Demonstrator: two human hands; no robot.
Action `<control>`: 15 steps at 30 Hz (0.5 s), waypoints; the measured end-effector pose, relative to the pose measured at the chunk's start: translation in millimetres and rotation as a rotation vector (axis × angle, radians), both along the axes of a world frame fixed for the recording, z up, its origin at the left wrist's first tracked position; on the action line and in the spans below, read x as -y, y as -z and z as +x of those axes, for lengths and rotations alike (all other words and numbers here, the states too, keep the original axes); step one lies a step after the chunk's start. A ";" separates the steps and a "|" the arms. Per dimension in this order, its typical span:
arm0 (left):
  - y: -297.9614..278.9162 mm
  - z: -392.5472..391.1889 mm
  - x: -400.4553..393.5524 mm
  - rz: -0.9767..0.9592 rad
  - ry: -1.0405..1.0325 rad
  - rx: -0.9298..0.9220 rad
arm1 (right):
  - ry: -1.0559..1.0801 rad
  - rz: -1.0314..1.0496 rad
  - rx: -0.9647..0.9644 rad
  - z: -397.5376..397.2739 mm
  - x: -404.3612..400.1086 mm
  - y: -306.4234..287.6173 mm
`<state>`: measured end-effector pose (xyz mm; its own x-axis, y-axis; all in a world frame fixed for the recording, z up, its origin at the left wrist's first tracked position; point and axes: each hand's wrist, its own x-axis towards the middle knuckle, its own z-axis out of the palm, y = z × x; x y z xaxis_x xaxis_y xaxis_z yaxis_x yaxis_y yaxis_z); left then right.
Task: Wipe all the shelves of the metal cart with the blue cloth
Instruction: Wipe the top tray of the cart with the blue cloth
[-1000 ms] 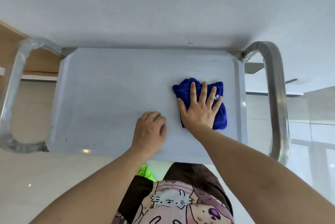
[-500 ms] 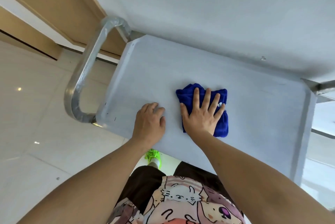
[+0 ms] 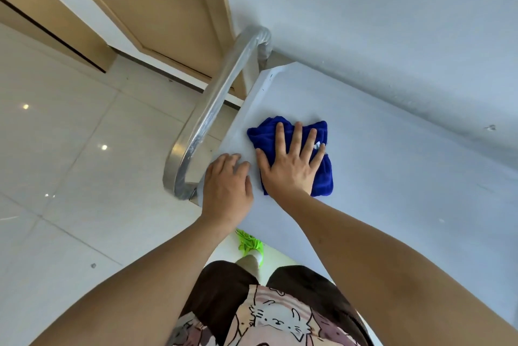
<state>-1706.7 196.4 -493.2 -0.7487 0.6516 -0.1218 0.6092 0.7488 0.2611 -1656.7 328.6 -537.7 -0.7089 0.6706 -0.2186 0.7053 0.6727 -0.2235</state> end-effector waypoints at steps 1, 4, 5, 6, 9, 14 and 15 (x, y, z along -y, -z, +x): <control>2.2 -5.1 -0.5 0.010 -0.002 -0.001 | -0.011 0.000 -0.003 -11.7 1.7 1.4; 2.4 -11.5 -6.2 0.028 -0.011 0.000 | -0.046 -0.008 -0.029 -36.5 1.5 1.6; 2.5 -14.3 -8.2 0.028 -0.018 0.005 | -0.052 -0.010 -0.036 -44.9 0.3 2.1; 2.5 -16.7 -10.1 0.028 -0.028 0.008 | -0.056 -0.010 -0.044 -52.4 -1.8 2.7; 2.5 -22.1 -11.0 0.016 -0.034 0.017 | -0.081 -0.001 -0.064 -68.9 -13.6 3.0; 5.5 -22.8 -15.9 -0.023 0.071 -0.014 | -0.066 0.023 -0.086 -88.5 -50.8 2.6; 6.9 -22.4 -18.2 -0.019 0.082 -0.020 | -0.046 0.022 -0.090 -90.7 -58.5 2.9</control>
<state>-1729.1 214.5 -500.2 -0.6951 0.7087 -0.1207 0.6738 0.7007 0.2344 -1747.5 387.1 -540.6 -0.7552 0.6406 -0.1388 0.6513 0.7094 -0.2694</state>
